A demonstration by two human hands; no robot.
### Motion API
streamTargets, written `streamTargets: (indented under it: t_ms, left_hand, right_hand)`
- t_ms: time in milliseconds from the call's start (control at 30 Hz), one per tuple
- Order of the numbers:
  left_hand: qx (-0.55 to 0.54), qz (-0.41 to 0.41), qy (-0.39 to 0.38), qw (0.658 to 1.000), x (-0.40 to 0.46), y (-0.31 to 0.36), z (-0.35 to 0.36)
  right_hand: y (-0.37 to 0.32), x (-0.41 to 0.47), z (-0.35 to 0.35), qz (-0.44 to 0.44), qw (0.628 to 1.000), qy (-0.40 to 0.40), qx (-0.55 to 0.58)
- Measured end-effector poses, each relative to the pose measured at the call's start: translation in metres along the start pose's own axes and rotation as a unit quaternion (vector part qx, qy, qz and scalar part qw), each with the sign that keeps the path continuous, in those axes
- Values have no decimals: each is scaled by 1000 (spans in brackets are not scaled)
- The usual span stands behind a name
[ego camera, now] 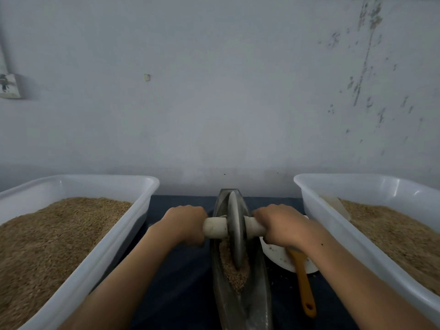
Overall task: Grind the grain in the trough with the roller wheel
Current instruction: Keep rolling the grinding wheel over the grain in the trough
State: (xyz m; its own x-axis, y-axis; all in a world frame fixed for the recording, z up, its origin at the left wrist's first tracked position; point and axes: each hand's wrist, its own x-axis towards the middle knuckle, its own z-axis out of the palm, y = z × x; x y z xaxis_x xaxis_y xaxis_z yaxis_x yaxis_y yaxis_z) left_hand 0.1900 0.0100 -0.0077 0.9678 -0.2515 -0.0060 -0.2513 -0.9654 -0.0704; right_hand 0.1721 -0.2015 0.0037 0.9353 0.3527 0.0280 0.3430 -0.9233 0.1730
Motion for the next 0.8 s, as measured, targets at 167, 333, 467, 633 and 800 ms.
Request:
streamTargets:
  t_ms: [167, 333, 467, 633, 800]
  left_hand:
    - [59, -21, 204, 977, 3, 9, 14]
    - [61, 1, 222, 973, 4, 5, 14]
    - [40, 2, 77, 996, 0, 2, 3]
    - [23, -4, -20, 1000, -2, 3, -4]
    - [47, -20, 107, 993, 2, 6, 5]
  right_hand:
    - [2, 8, 15, 25, 994, 105, 17]
    - [3, 10, 20, 34, 992, 123, 22]
    - [3, 4, 4, 8, 1000, 25, 10]
    - [7, 1, -3, -6, 995, -77, 58]
    - [6, 9, 6, 5, 999, 20, 32]
